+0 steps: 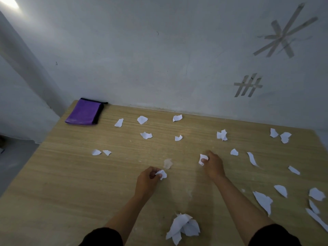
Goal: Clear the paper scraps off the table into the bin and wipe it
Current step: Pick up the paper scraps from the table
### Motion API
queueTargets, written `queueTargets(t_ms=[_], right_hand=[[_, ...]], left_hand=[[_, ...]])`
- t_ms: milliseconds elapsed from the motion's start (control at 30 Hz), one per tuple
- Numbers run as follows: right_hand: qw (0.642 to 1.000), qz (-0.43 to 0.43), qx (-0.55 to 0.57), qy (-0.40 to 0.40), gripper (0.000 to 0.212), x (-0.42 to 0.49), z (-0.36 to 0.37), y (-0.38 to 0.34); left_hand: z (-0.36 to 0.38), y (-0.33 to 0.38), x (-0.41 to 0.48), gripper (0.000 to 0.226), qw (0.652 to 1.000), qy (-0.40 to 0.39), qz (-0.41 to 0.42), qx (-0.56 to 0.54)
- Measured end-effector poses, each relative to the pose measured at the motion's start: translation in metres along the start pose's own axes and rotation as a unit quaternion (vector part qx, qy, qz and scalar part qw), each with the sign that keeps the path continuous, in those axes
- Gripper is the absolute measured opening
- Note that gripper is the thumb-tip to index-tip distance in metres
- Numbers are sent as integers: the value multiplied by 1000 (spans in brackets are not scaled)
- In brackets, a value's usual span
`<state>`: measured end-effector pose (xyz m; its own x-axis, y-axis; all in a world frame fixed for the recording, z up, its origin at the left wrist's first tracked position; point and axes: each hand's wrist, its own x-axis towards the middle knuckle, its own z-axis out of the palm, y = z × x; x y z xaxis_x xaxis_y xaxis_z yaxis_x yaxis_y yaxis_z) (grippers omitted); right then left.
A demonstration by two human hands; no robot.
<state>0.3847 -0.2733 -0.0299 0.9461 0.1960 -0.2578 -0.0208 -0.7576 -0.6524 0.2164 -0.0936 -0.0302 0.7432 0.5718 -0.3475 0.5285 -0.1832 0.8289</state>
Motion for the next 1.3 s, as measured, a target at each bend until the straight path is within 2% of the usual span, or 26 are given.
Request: queueTargets(t_ms=[200, 300, 367, 400, 500, 567, 633, 700, 833, 933, 1033, 1133, 1233, 1300], right_hand=[[999, -2, -44, -1, 15, -4, 0, 11], [999, 11, 42, 3, 10, -13, -11, 5], [993, 30, 100, 52, 11, -24, -21, 7], [992, 33, 96, 75, 18, -30, -25, 13], [995, 52, 17, 84, 36, -50, -24, 40], [994, 56, -63, 67, 33, -65, -18, 54], [985, 40, -150, 76, 31, -79, -15, 59], [981, 30, -167, 96, 27, -90, -14, 61], [988, 39, -134, 62, 22, -97, -18, 68], [999, 31, 1, 20, 9, -109, -22, 60], [992, 15, 102, -75, 5, -139, -18, 46], [977, 20, 179, -110, 21, -167, -4, 43], [984, 2, 147, -96, 19, -182, 9, 50], [994, -31, 67, -76, 13, -188, 16, 57]], left_hand=[[4, 7, -6, 6, 1000, -19, 14, -6], [6, 8, -10, 6, 1000, -25, 19, 1], [7, 9, -14, 6, 999, -27, 25, 10], [8, 10, -17, 7, 999, -26, 30, 8], [12, 11, -26, 11, 999, -26, 36, 1], [16, 9, -32, 3, 999, -33, 29, 7], [19, 6, -38, 9, 999, -37, 26, 7], [21, 6, -46, 14, 999, -43, 25, 4], [19, 8, -64, 16, 997, -67, 24, -34], [14, 7, -79, 12, 992, -101, 41, -66], [13, 5, -93, 16, 983, -168, 74, -25], [18, -1, -104, 26, 972, -199, 117, 34], [27, -11, -109, 12, 982, -139, 108, 74], [35, -16, -107, 23, 982, -96, 109, 121]])
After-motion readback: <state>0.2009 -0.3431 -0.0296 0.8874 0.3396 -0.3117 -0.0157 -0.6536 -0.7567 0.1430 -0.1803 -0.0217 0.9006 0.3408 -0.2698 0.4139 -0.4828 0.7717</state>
